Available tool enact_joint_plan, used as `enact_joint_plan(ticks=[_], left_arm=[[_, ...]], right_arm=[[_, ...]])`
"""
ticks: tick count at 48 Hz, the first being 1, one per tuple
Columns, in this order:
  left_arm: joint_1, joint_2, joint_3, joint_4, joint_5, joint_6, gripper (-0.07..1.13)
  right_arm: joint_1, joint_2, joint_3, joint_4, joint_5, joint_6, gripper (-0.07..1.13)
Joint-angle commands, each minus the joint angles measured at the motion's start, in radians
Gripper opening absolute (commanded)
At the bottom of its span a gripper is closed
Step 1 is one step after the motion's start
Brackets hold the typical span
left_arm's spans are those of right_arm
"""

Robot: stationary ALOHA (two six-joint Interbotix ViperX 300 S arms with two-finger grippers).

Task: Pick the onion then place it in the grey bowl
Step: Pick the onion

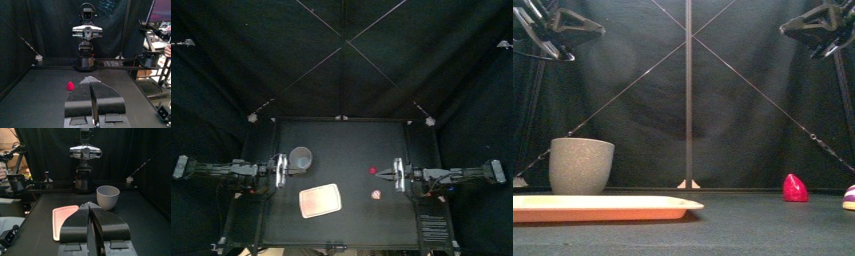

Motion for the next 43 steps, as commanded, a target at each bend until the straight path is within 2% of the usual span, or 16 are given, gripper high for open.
enact_joint_plan(ticks=[1, 8, 13, 18, 24, 29, 35, 43], left_arm=[[0.0, 0.003, -0.031, 0.015, 0.075, 0.002, 0.03], [0.002, 0.002, -0.063, 0.031, 0.195, 0.006, 0.04], [0.008, -0.002, -0.081, 0.051, 0.255, 0.006, 0.04], [0.012, -0.002, -0.084, 0.052, 0.265, 0.006, 0.04], [0.017, -0.002, -0.081, 0.054, 0.265, 0.006, 0.05], [0.023, -0.002, -0.078, 0.054, 0.265, 0.006, 0.05], [0.028, -0.002, -0.074, 0.052, 0.265, 0.006, 0.05], [0.031, -0.002, -0.066, 0.052, 0.265, 0.006, 0.05]], right_arm=[[0.0, 0.02, -0.006, 0.011, 0.009, 0.011, 0.01], [-0.012, 0.067, -0.021, 0.034, 0.048, 0.034, 0.08], [-0.014, 0.11, -0.041, 0.075, 0.071, 0.054, 0.21], [-0.021, 0.153, -0.06, 0.155, 0.084, 0.066, 0.45], [-0.038, 0.202, -0.064, 0.276, 0.087, 0.091, 0.84], [-0.057, 0.239, -0.057, 0.322, 0.094, 0.095, 1.06], [-0.054, 0.293, -0.04, 0.301, 0.15, 0.087, 1.05], [-0.021, 0.371, -0.032, 0.184, 0.287, 0.095, 1.04]])
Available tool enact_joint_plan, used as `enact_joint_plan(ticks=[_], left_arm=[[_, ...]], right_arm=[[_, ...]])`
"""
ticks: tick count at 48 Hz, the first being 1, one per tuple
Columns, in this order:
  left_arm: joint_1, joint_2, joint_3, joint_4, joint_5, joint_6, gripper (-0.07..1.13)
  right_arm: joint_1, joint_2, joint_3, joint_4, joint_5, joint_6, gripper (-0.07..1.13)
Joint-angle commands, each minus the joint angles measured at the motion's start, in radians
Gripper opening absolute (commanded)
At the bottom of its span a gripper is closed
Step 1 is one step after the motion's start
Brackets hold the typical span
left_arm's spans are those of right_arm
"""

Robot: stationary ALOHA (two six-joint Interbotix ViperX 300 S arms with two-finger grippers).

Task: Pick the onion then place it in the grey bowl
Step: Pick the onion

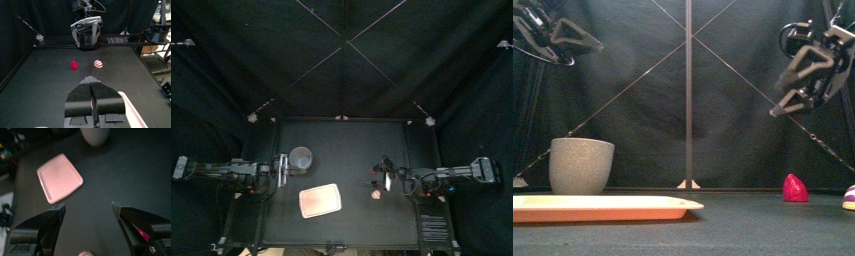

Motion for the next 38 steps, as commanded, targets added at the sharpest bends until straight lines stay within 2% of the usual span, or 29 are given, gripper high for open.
enact_joint_plan(ticks=[1, 9, 16, 27, 38], left_arm=[[0.008, 0.002, -0.012, 0.003, -0.005, -0.002, 0.05], [0.021, 0.003, -0.014, 0.0, -0.005, -0.002, 0.05], [0.028, 0.003, -0.012, -0.003, -0.005, -0.003, 0.05], [0.034, 0.002, -0.011, -0.003, -0.005, -0.003, 0.05], [0.038, 0.003, -0.006, -0.003, -0.002, -0.003, 0.05]], right_arm=[[0.034, 0.043, -0.011, -0.072, 0.084, 0.002, 1.04], [0.107, 0.118, -0.041, -0.141, 0.253, 0.002, 1.04], [0.152, 0.167, -0.069, -0.147, 0.371, 0.002, 1.04], [0.21, 0.256, -0.094, -0.137, 0.391, 0.006, 1.04], [0.233, 0.368, -0.121, -0.127, 0.391, 0.017, 1.03]])
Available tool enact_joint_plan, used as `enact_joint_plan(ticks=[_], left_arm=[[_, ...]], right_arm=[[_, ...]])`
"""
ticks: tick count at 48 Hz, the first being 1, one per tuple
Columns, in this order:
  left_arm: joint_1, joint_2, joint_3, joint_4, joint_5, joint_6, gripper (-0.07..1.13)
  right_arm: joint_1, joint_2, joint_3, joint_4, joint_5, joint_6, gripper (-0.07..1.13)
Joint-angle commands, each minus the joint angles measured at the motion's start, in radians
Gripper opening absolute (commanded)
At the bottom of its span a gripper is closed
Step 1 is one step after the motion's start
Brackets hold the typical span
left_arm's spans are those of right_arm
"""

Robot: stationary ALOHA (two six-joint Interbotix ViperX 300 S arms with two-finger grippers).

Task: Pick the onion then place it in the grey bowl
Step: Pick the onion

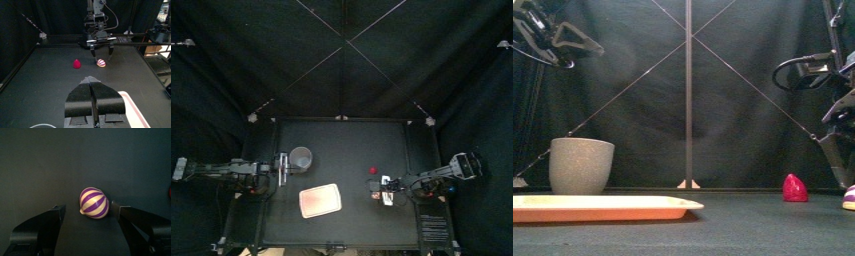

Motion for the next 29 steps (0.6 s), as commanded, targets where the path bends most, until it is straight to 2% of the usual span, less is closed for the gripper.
enact_joint_plan(ticks=[1, 16, 29], left_arm=[[0.003, 0.002, -0.012, -0.002, -0.003, -0.002, 0.05], [0.002, 0.0, -0.014, -0.003, -0.005, -0.003, 0.05], [0.002, 0.0, -0.012, -0.006, -0.005, -0.003, 0.05]], right_arm=[[0.006, 0.041, -0.032, -0.002, -0.002, 0.002, 1.03], [0.011, 0.11, -0.061, -0.008, 0.005, 0.002, 1.0], [0.008, 0.11, -0.061, -0.011, 0.021, 0.002, 0.76]])
